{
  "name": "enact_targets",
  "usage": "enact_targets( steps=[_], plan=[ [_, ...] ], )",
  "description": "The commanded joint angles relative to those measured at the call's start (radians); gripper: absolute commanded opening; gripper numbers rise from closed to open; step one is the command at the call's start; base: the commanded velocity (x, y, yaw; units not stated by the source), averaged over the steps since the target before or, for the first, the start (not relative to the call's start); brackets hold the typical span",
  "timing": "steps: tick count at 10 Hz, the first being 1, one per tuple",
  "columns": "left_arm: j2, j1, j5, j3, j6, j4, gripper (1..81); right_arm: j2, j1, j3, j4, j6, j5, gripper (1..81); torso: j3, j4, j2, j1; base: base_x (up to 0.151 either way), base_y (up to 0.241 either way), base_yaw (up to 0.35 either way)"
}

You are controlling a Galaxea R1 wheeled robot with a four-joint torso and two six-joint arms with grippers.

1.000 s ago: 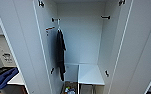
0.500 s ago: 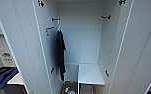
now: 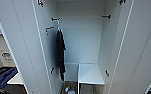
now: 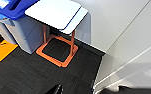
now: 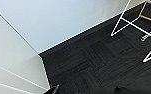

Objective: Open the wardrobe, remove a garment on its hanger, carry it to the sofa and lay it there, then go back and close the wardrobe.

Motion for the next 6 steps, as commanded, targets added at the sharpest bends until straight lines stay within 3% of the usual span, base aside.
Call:
enact_targets(
  steps=[1,4,6],
  plan=[
    [0.035,-0.276,0.267,-0.053,-0.009,-0.058,81.1,-0.09,0.202,0.168,0.116,0.027,-0.073,81.1,0.0,0.0,0.0,0.0,0.0,0.0,0.0],
    [0.165,-0.289,0.306,-0.049,-0.009,-0.124,81.1,-0.07,0.238,0.342,0.196,0.028,-0.084,81.1,-0.001,0.0,0.0,0.0,0.0,0.0,0.0],
    [0.261,-0.258,0.332,-0.043,-0.009,-0.135,81.1,-0.026,0.212,0.417,0.205,0.027,-0.084,81.1,-0.001,0.0,0.001,0.0,0.0,0.0,0.0]
  ],
)
